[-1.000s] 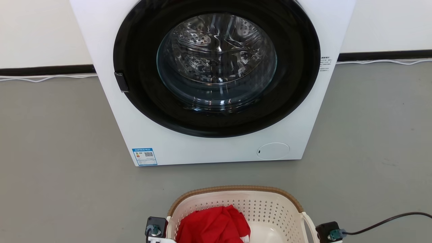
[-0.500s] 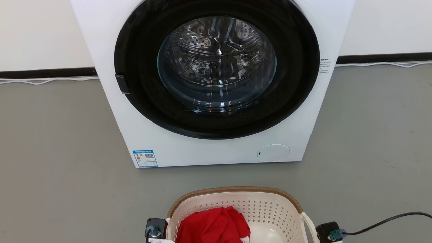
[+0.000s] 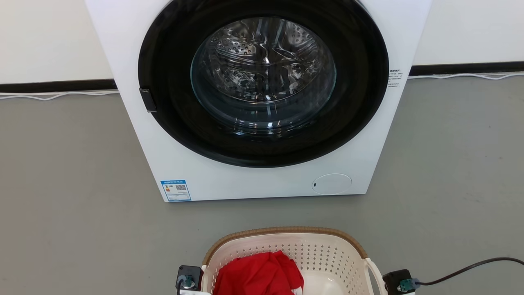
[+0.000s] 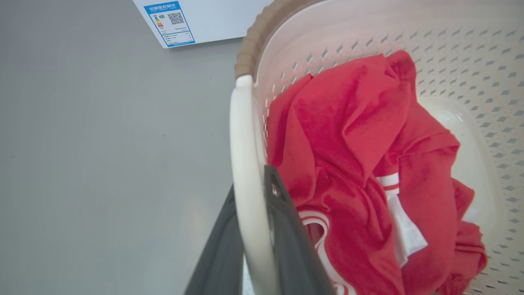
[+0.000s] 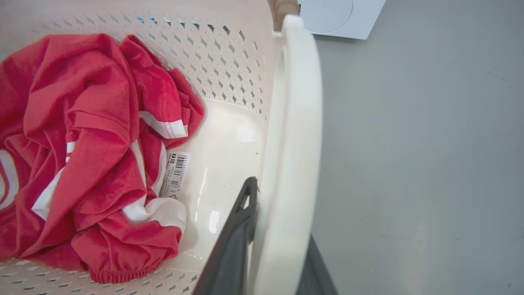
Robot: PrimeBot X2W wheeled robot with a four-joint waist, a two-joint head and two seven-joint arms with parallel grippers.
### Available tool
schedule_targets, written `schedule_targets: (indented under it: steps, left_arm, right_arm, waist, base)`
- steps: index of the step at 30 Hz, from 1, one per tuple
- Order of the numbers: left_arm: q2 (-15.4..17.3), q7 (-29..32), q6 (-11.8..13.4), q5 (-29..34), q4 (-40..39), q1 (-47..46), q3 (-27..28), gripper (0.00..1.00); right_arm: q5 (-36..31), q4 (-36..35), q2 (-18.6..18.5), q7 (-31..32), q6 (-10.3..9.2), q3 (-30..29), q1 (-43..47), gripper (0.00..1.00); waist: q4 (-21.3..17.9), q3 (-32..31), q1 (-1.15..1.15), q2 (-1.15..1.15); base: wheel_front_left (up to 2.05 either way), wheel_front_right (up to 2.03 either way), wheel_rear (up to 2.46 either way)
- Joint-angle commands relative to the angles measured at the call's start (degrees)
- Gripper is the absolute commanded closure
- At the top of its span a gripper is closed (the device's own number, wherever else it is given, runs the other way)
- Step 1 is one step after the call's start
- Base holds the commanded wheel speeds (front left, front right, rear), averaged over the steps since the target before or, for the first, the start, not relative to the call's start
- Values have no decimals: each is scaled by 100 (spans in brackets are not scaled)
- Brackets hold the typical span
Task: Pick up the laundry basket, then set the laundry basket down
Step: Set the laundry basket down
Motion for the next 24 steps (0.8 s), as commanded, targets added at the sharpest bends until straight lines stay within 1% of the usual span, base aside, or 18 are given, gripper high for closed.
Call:
schedule_targets:
  steps: [1, 6, 13, 19, 24]
  left_arm:
    - [-17, -158, 31, -28, -66, -239, 59, 100]
    - [-17, -168, 29, -59, -41, -290, 34, 100]
    - [-17, -225, 21, -86, 13, -482, 42, 100]
    - [-17, -294, -31, -11, 158, -959, 60, 100]
    - [-3, -348, -86, 100, 284, -1550, 126, 100]
  right_arm:
    - [-52, -113, 149, 4, 119, 194, -32, 100]
    - [-11, -159, 149, -23, 119, 207, -55, 100]
    - [18, -226, 149, -98, 119, 203, -206, 100]
    - [38, -240, 149, -267, 119, 113, -595, 100]
    - [16, -239, 149, -473, 119, 53, -1058, 100]
  waist:
    - [5, 10, 0, 0]
    - [36, 104, 0, 0]
    - [84, 413, 0, 0]
    - [135, 1007, 0, 0]
    - [182, 1617, 0, 0]
  base:
    - [0, 0, 0]
    - [0, 0, 0]
    - [0, 0, 0]
    - [0, 0, 0]
    - [0, 0, 0]
